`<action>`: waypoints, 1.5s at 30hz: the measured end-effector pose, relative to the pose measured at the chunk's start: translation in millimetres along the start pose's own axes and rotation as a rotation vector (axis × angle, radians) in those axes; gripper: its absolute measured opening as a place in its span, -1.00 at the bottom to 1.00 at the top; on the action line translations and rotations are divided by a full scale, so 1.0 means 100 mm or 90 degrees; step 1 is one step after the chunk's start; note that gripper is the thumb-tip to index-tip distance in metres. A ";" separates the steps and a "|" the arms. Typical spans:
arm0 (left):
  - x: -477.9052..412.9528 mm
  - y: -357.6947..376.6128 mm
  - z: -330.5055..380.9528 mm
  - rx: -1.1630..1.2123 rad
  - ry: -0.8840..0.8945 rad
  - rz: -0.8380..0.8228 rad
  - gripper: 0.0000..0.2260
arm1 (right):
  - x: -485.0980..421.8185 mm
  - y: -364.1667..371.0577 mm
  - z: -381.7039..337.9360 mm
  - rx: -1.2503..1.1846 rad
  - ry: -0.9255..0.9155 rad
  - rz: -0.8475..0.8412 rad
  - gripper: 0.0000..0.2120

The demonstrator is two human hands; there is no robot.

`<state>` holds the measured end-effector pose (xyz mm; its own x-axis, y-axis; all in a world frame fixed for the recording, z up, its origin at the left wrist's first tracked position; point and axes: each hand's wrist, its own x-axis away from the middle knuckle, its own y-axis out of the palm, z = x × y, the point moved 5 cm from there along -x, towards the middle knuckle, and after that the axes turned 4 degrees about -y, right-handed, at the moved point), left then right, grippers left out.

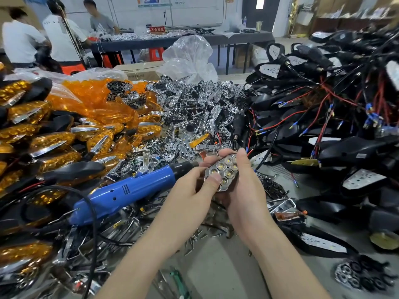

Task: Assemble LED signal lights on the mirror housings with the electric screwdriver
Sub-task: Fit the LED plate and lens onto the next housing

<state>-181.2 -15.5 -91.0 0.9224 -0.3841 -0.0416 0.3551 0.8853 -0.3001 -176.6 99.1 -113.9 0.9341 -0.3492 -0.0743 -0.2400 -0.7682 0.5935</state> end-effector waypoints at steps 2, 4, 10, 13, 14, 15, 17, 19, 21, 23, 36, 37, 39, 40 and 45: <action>0.02 0.01 -0.01 -0.015 0.006 -0.016 -0.80 | 0.00 0.01 0.02 -0.028 0.021 -0.002 -0.55; 0.03 0.01 -0.01 -0.008 0.020 -0.022 -0.86 | 0.01 0.04 0.01 -0.048 0.037 -0.014 -0.46; 0.06 -0.01 -0.01 0.004 0.037 -0.034 -0.86 | 0.03 0.05 0.00 0.025 0.010 -0.050 -0.52; 0.06 -0.03 -0.02 0.002 0.030 -0.027 -0.84 | 0.09 0.07 -0.08 0.267 -0.139 -0.048 -0.65; 0.06 -0.05 -0.03 -0.003 0.031 -0.025 -0.83 | 0.11 0.08 -0.10 0.327 -0.193 -0.058 -0.66; 0.06 -0.06 -0.04 -0.003 0.029 -0.024 -0.83 | 0.14 0.10 -0.10 0.356 -0.219 -0.069 -0.68; 0.07 -0.10 -0.05 0.002 0.025 -0.023 -0.84 | 0.18 0.13 -0.09 0.388 -0.235 -0.094 -0.70; 0.09 -0.12 -0.05 0.007 0.032 -0.029 -0.84 | 0.20 0.15 -0.08 0.401 -0.251 -0.108 -0.70; 0.10 -0.11 -0.02 0.015 0.041 -0.042 -0.84 | 0.23 0.17 -0.09 0.422 -0.278 -0.104 -0.71; 0.11 -0.10 -0.01 0.028 0.049 -0.054 -0.80 | 0.26 0.19 -0.10 0.440 -0.292 -0.096 -0.73; 0.13 -0.02 0.03 0.079 0.064 -0.083 -0.75 | 0.33 0.22 -0.22 0.489 -0.355 -0.028 -0.77; 0.12 -0.01 0.03 0.069 0.070 -0.080 -0.76 | 0.32 0.22 -0.22 0.487 -0.356 -0.026 -0.78; 0.11 0.00 0.03 0.049 0.073 -0.077 -0.76 | 0.31 0.21 -0.23 0.476 -0.354 -0.018 -0.79; 0.11 0.00 0.03 0.040 0.071 -0.075 -0.78 | 0.30 0.21 -0.22 0.469 -0.348 -0.014 -0.78; 0.10 -0.06 0.01 0.006 0.034 -0.057 -0.80 | 0.26 0.19 -0.17 0.443 -0.291 -0.013 -0.75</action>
<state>-174.4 -24.6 -88.4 0.8779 -0.4744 -0.0657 0.4367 0.8493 -0.2966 -152.4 84.1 -91.0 0.7766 -0.3997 -0.4869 -0.4729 -0.8805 -0.0314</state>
